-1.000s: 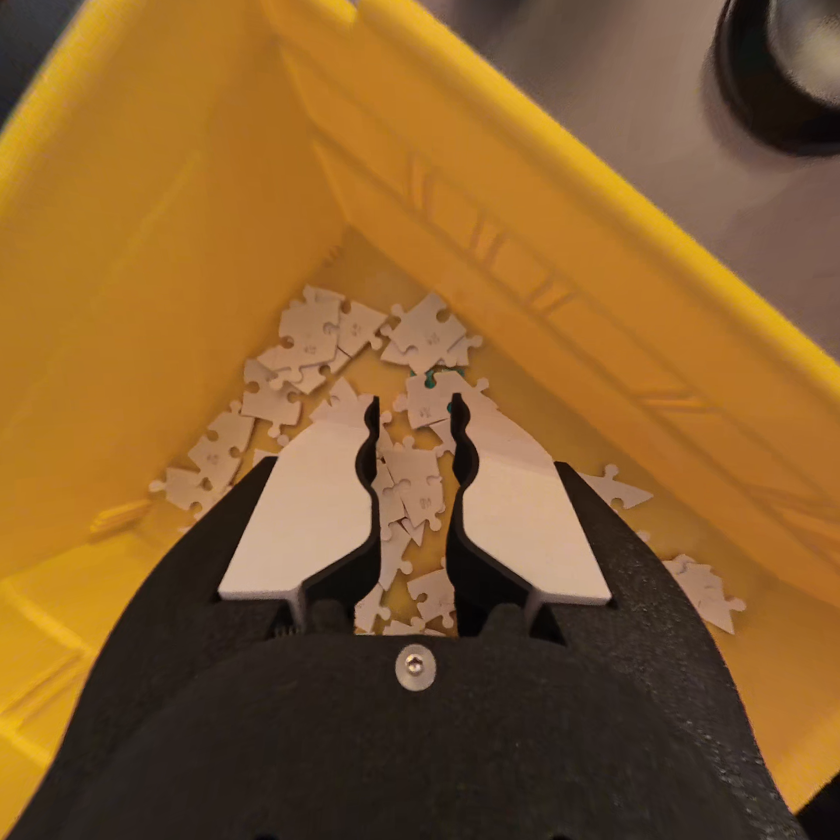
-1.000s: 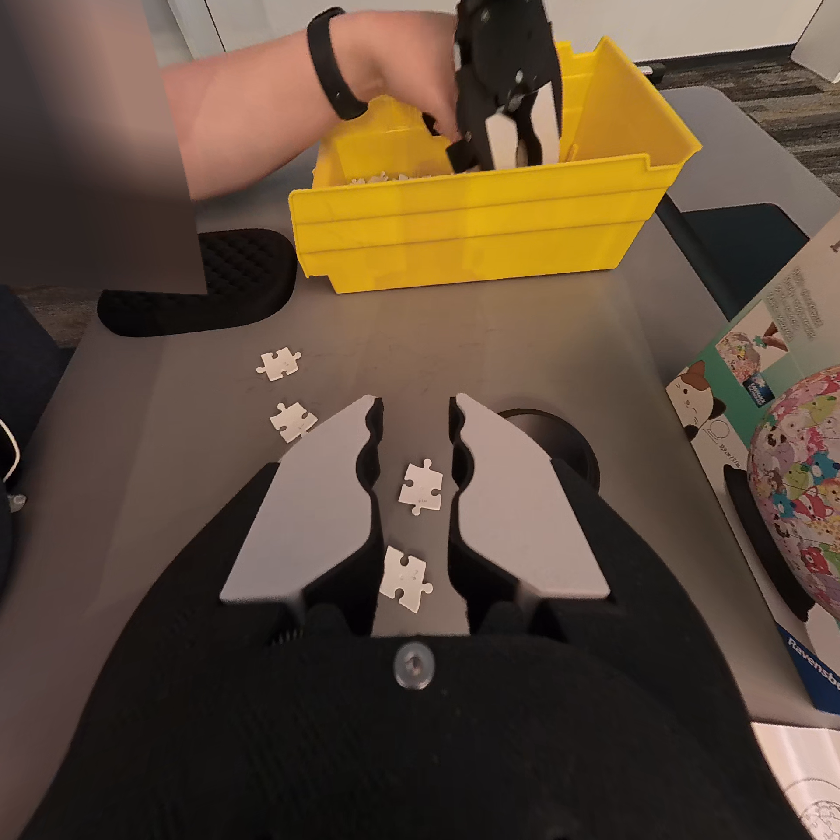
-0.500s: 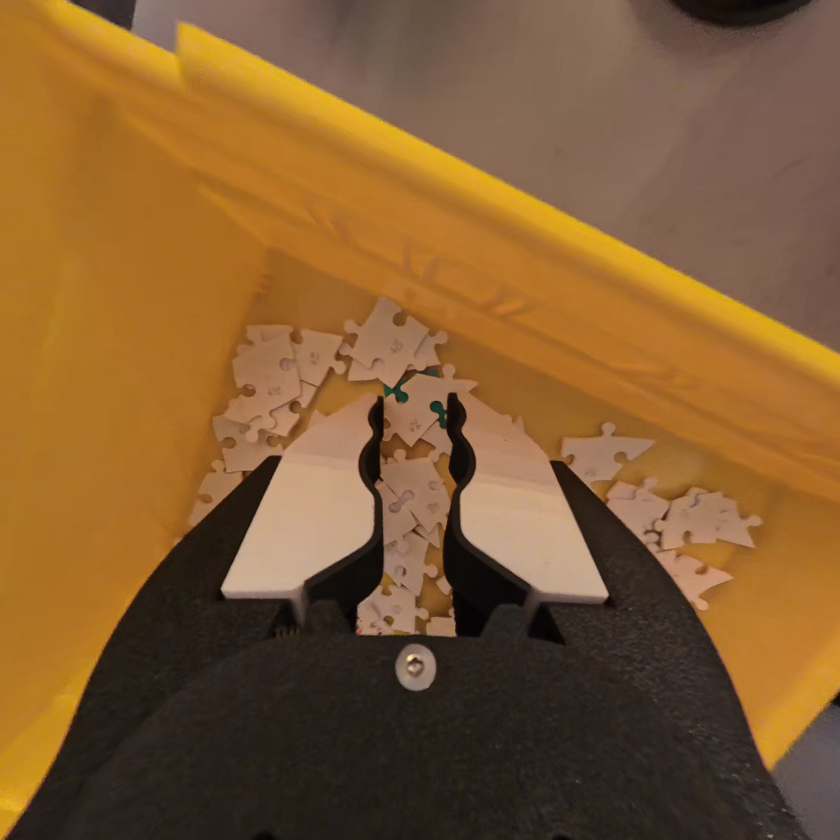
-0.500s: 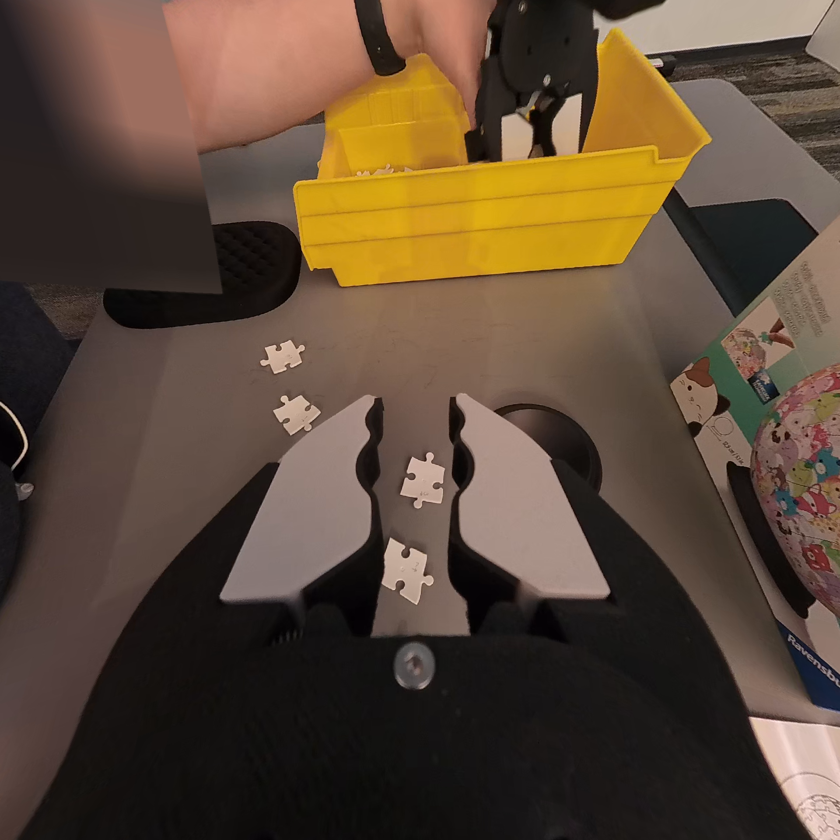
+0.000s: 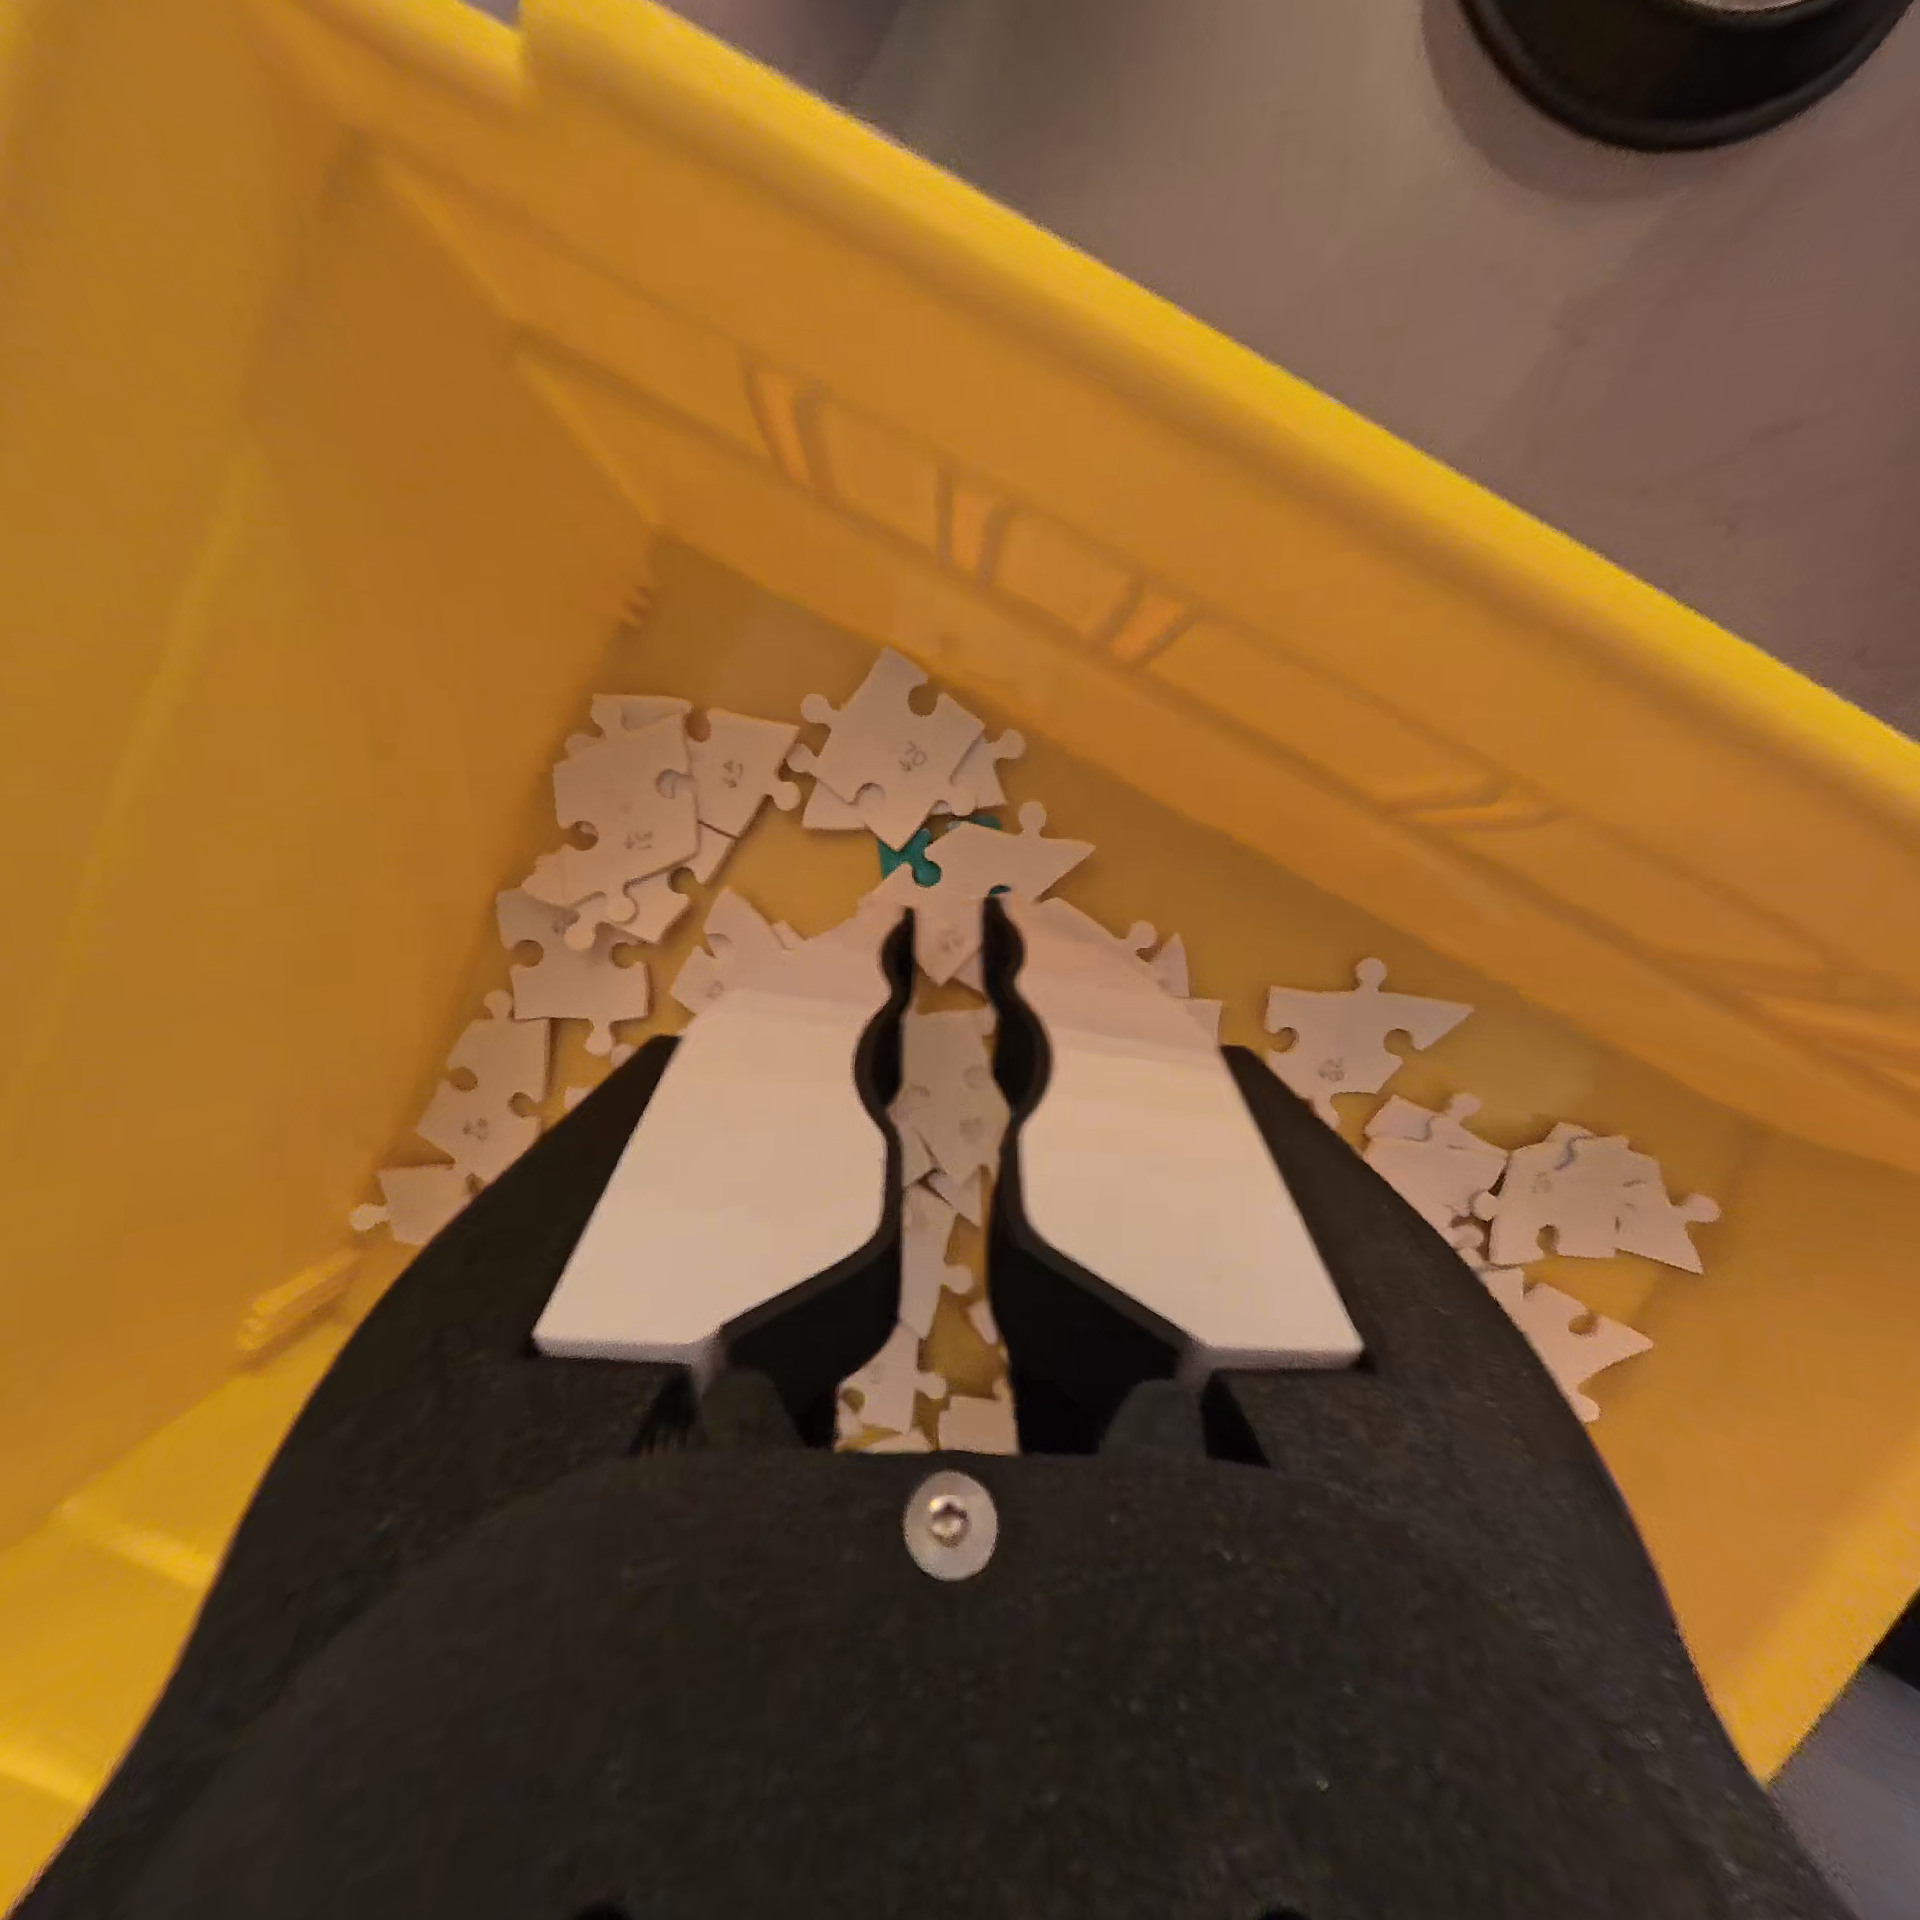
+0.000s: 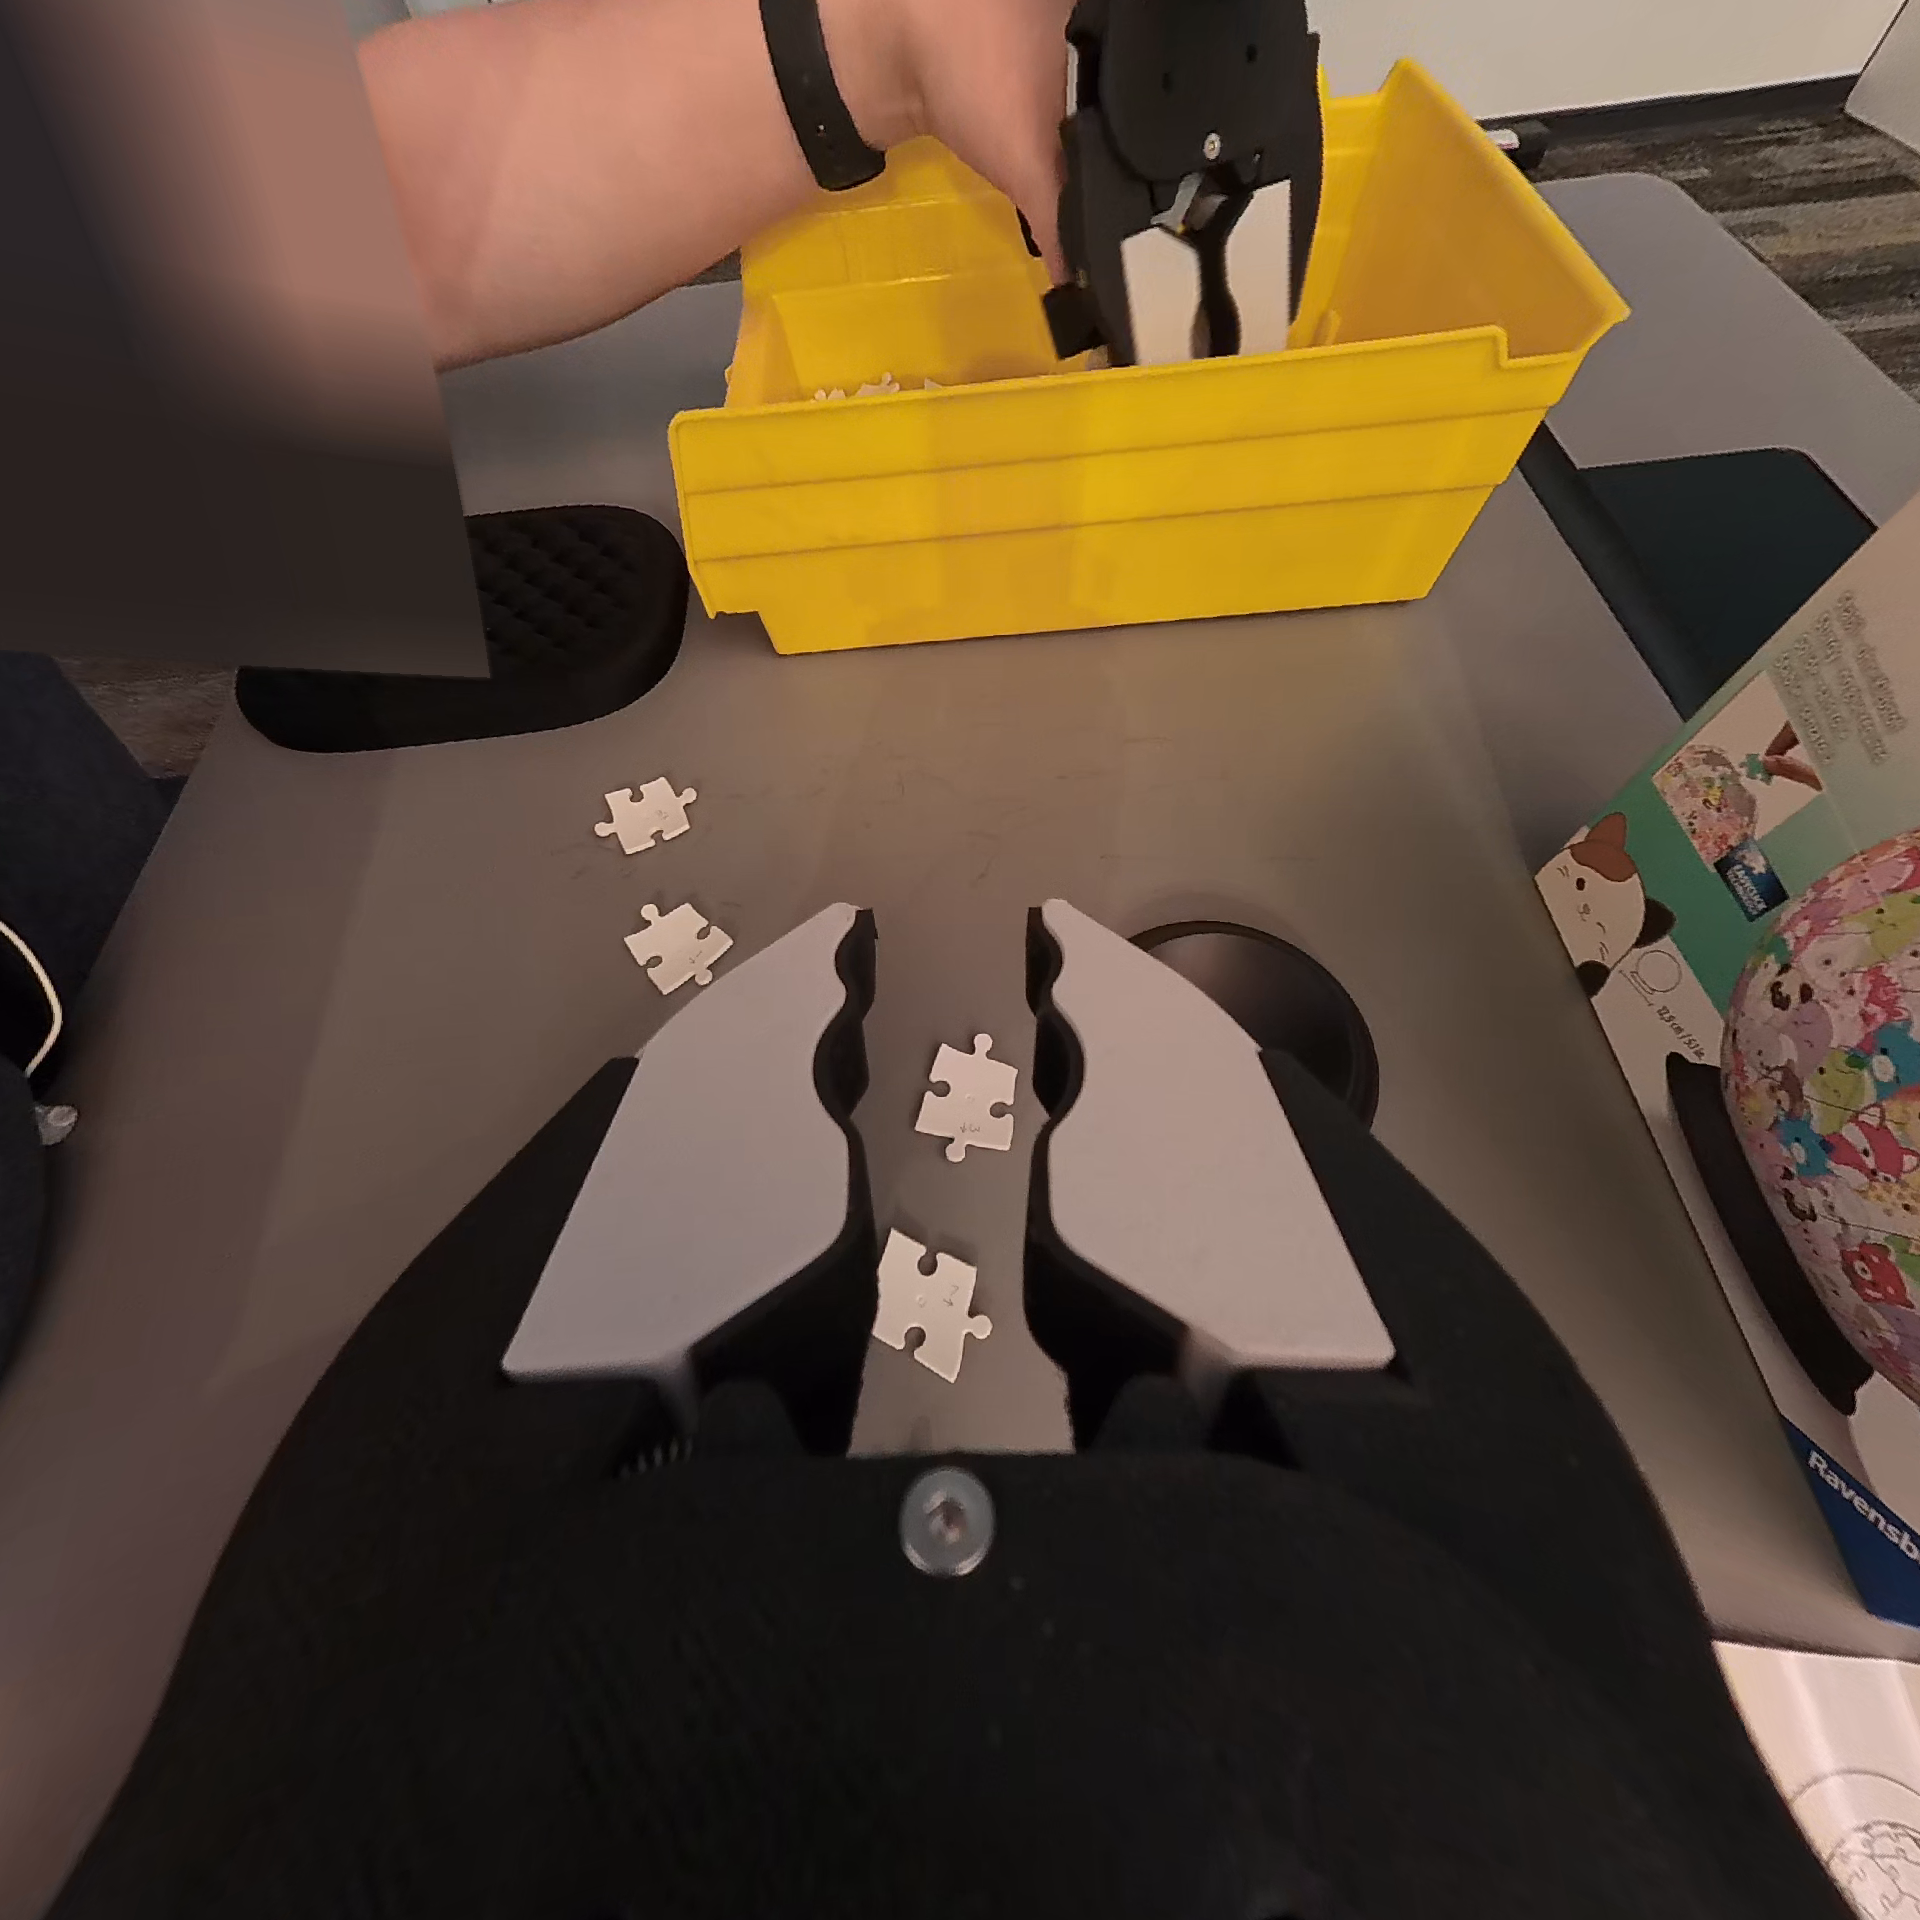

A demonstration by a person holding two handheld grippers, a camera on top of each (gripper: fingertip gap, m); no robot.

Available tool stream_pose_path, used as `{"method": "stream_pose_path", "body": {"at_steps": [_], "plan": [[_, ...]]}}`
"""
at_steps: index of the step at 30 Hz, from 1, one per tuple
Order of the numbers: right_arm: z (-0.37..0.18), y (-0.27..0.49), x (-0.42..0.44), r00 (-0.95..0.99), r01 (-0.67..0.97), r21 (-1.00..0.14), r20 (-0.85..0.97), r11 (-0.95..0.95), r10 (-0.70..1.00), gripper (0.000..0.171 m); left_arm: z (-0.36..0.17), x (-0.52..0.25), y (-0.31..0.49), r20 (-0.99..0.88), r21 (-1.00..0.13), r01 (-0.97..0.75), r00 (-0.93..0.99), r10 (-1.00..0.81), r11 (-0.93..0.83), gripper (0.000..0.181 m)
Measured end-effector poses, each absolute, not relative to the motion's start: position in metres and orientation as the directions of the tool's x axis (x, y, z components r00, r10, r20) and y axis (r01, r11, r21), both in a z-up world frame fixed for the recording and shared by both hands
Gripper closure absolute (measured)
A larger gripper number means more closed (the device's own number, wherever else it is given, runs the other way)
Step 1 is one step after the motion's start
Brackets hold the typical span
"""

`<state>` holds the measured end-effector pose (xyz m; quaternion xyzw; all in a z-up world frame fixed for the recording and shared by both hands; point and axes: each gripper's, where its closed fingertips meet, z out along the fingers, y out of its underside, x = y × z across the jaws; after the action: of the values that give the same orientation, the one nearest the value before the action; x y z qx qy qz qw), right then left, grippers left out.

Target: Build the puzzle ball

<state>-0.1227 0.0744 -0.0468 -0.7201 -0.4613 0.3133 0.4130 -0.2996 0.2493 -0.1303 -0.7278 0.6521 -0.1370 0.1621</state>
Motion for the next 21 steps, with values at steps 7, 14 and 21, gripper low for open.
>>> {"method": "stream_pose_path", "body": {"at_steps": [7,14,21], "plan": [[-0.049,0.073,-0.124,0.370,0.419,-0.878,-0.068,-0.232,0.927,0.142,-0.141,-0.296,0.244,0.007,-0.349,-0.936,0.046,-0.999,-0.045,0.162],[-0.048,0.073,-0.121,0.372,0.412,-0.881,-0.071,-0.233,0.926,0.142,-0.142,-0.303,0.231,-0.012,-0.345,-0.938,0.035,-0.999,-0.029,0.169],[-0.046,0.072,-0.122,0.369,0.415,-0.881,-0.063,-0.225,0.927,0.142,-0.131,-0.294,0.235,-0.065,-0.422,-0.905,0.078,-0.995,-0.044,0.176]]}}
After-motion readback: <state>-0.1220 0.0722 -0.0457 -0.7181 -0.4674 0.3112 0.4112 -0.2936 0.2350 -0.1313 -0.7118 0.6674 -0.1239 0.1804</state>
